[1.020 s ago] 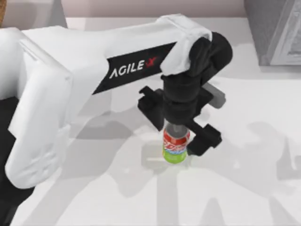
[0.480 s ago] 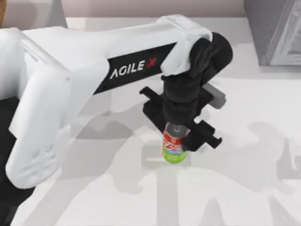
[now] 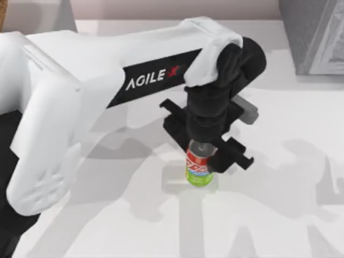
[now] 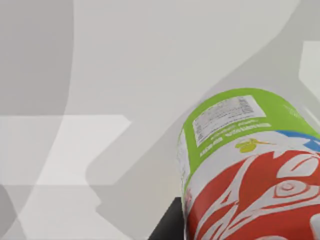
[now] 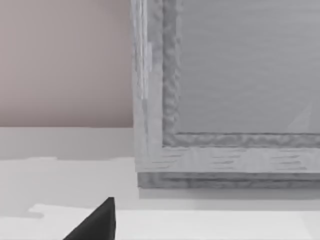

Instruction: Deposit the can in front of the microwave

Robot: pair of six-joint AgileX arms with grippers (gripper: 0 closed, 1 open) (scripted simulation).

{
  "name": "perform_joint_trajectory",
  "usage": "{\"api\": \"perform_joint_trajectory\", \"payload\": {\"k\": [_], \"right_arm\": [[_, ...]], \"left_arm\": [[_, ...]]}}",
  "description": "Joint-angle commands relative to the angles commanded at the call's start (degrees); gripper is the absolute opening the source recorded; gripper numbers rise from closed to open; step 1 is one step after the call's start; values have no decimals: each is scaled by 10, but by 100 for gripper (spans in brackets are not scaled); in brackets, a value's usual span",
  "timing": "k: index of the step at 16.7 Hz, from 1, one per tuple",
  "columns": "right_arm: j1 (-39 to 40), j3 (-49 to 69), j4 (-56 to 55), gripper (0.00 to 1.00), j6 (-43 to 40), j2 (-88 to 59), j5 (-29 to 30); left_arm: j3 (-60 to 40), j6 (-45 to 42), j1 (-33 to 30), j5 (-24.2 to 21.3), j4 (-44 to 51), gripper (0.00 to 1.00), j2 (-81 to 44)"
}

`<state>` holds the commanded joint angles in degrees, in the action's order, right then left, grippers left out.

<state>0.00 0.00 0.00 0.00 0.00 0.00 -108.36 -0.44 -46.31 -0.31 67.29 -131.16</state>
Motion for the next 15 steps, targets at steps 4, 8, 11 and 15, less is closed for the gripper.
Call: {"api": "perform_joint_trajectory", "payload": {"k": [4, 8, 11, 15], "right_arm": [[0, 0, 0, 100, 0, 0, 0], [0, 0, 0, 100, 0, 0, 0], [0, 0, 0, 100, 0, 0, 0], [0, 0, 0, 100, 0, 0, 0]], "left_arm": [[-18, 0, 1, -1, 20, 0, 2], [-67, 0, 0, 0, 75, 0, 8], [-76, 0, 0, 0, 85, 0, 10], [-69, -4, 3, 2, 87, 0, 10]]}}
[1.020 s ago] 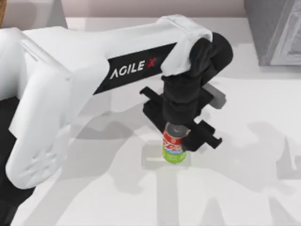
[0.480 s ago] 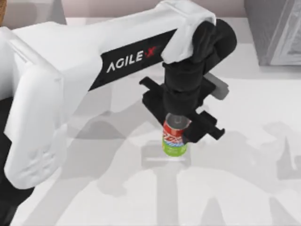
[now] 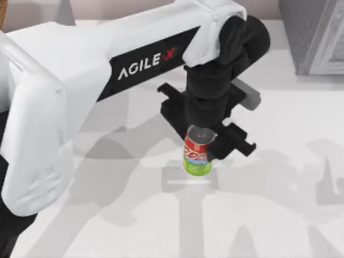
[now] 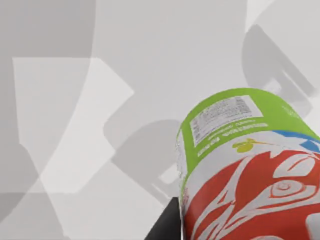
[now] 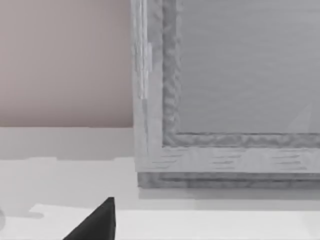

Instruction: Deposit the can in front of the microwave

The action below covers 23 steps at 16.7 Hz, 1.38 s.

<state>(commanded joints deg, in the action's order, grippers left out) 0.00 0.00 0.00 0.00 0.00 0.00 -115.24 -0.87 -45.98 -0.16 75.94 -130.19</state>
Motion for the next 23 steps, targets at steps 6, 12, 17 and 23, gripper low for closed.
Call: {"api": "perform_joint_trajectory", "payload": {"k": [6, 12, 17, 23], "right_arm": [[0, 0, 0, 100, 0, 0, 0], [0, 0, 0, 100, 0, 0, 0], [0, 0, 0, 100, 0, 0, 0], [0, 0, 0, 100, 0, 0, 0]], "left_arm": [[142, -79, 92, 30, 47, 0, 85], [361, -199, 287, 56, 79, 0, 236], [486, -297, 499, 59, 52, 0, 338], [498, -379, 754, 30, -52, 0, 367]]}}
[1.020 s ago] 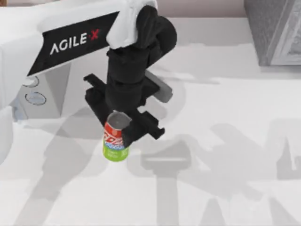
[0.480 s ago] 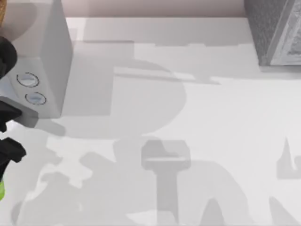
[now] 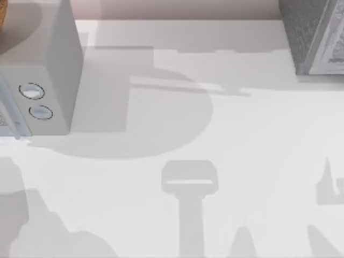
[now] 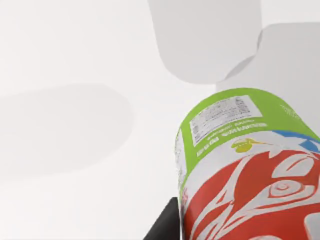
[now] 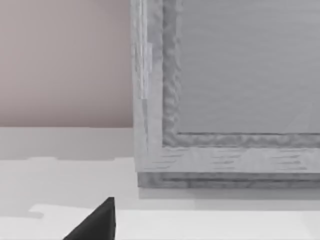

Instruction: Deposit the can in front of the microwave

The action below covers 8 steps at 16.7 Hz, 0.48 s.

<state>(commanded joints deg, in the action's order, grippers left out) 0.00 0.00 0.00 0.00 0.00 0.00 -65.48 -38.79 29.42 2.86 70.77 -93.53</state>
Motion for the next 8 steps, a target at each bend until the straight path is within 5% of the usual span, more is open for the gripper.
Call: {"api": "perform_joint_trajectory", "payload": {"k": [4, 8], "right_arm": [[0, 0, 0, 100, 0, 0, 0], [0, 0, 0, 100, 0, 0, 0]], "left_arm": [[-24, -23, 95, -25, -60, 0, -8], [-29, -26, 107, -30, -70, 0, -10]]}}
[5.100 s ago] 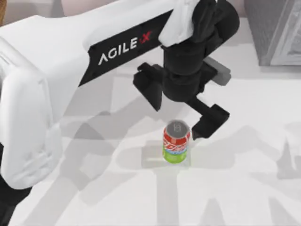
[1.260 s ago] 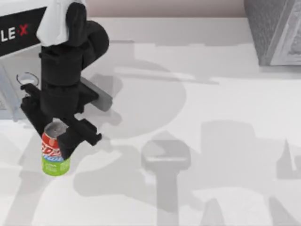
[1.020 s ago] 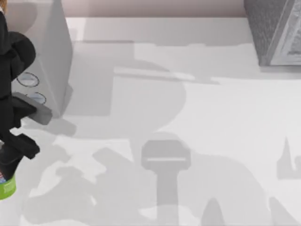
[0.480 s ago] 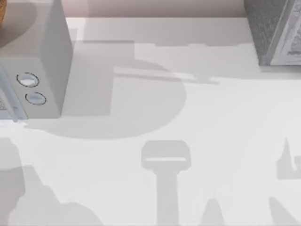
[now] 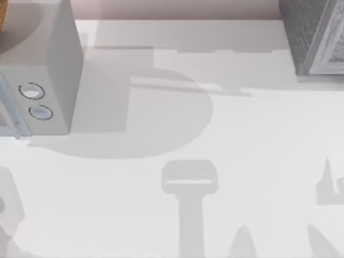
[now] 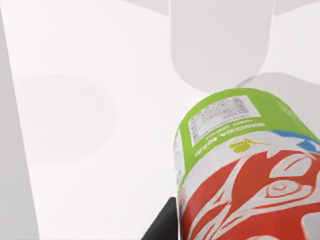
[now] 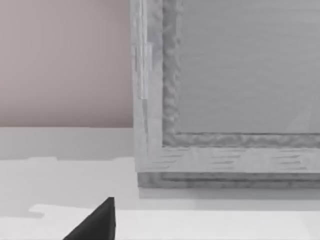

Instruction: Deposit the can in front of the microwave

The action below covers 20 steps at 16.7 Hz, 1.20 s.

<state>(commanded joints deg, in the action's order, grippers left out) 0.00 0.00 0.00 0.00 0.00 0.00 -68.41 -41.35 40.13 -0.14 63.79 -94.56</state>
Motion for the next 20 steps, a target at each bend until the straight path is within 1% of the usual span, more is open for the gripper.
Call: {"api": "perform_joint_trajectory", "payload": {"k": [12, 20], "right_arm": [[0, 0, 0, 100, 0, 0, 0], [0, 0, 0, 100, 0, 0, 0]], "left_arm": [[14, 0, 0, 0, -18, 0, -4], [14, 0, 0, 0, -18, 60, -4]]}}
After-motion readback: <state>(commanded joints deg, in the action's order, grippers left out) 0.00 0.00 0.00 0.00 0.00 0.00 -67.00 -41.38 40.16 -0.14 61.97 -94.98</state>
